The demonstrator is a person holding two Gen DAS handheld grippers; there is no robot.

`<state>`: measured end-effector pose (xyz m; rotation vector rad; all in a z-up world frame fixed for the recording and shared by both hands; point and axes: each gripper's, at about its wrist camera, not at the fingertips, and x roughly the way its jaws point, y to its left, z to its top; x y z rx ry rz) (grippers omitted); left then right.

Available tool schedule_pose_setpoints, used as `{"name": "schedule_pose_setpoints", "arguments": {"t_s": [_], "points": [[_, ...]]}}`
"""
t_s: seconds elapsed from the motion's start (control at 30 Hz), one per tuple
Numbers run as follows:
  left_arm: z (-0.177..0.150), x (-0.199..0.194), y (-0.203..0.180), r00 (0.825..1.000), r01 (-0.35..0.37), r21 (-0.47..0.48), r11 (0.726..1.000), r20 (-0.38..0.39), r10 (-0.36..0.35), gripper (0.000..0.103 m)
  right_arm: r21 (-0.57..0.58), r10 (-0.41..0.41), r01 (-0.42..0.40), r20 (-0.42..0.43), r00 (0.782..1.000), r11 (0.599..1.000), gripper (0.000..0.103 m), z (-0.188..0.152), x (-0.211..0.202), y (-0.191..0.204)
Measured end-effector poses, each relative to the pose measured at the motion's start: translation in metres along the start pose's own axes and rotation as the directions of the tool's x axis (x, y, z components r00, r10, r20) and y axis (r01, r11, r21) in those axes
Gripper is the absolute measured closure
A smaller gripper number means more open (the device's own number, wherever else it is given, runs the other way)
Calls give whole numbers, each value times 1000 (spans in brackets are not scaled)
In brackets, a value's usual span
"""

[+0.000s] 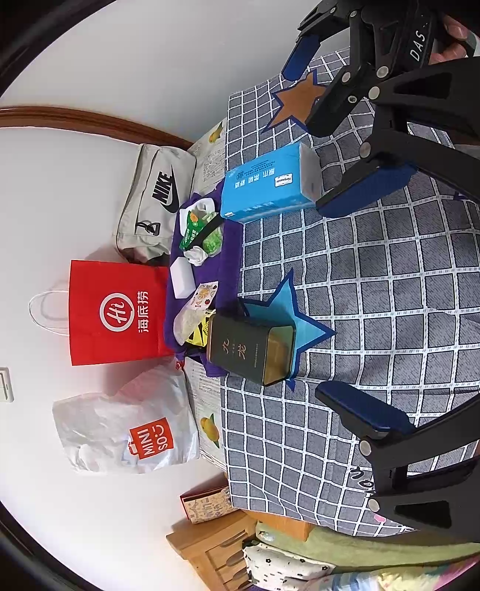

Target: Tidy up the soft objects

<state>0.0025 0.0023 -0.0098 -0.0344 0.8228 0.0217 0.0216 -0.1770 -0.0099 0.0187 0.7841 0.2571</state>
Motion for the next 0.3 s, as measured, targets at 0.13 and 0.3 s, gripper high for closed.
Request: {"name": "schedule_pose_setpoints", "arguments": {"t_s": [0.13, 0.3], "points": [[0, 0, 1, 1000, 1, -1, 1000, -2, -1, 13, -1, -1, 1, 0, 1000, 1000, 0, 0, 0, 0], [1, 4, 1, 1000, 3, 8, 1000, -2, -3, 13, 3, -2, 2, -5, 1000, 1000, 0, -1, 2, 0]]}}
